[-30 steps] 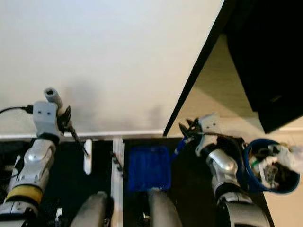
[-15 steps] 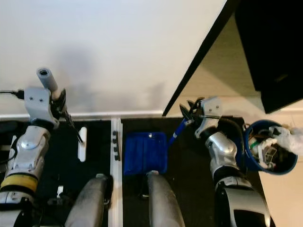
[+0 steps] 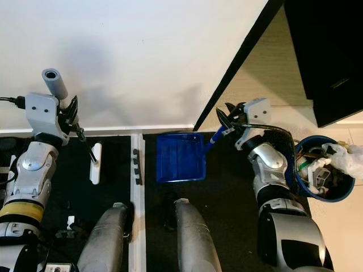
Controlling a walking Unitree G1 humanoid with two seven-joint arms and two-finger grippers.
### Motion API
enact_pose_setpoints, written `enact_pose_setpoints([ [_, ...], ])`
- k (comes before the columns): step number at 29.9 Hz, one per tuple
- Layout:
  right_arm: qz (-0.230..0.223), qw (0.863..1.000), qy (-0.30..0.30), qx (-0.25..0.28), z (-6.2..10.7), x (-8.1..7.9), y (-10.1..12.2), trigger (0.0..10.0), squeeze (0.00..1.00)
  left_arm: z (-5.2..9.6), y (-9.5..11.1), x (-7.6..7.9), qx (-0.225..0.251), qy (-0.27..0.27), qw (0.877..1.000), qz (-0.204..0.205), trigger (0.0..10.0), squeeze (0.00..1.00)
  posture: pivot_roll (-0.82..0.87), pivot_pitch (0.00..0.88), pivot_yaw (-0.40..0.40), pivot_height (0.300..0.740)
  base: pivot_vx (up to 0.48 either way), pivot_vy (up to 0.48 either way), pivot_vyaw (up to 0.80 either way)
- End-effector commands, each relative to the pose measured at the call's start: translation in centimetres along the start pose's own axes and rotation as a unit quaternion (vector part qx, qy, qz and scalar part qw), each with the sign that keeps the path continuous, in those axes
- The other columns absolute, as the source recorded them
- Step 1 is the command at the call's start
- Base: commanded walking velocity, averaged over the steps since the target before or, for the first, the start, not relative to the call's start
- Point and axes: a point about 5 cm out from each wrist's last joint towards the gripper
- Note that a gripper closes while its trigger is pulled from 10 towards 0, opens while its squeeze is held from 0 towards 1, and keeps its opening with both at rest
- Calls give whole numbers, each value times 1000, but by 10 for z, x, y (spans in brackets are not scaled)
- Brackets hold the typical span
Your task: Sweep floor
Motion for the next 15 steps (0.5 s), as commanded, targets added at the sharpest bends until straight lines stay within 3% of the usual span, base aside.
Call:
enact_pose_setpoints([
  [1, -35, 997, 35, -51, 13, -23, -28, 10000, 0, 4, -9, 11, -17, -17, 1000, 9, 10000, 0, 117, 373, -95, 740, 0, 0, 0],
  [9, -55, 995, 51, -69, 13, -28, -33, 10000, 0, -1, -8, 18, -18, -30, 999, 12, 10000, 0, 121, 378, -92, 740, 0, 0, 0],
  [12, -58, 993, 63, -76, 13, -23, -32, 10000, 0, -3, -6, 16, -17, -31, 999, 12, 10000, 0, 120, 374, -91, 740, 0, 0, 0],
  [15, -63, 992, 63, -89, 16, -6, -27, 10000, 0, -5, -6, 13, -17, -31, 999, 13, 10000, 0, 120, 366, -92, 740, 0, 0, 0],
])
Point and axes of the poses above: a point about 5 cm out from each wrist's last joint towards the gripper, its own z axis pointing back from the gripper into the wrist, its own y axis along the axis of the wrist's last joint, x = y × z
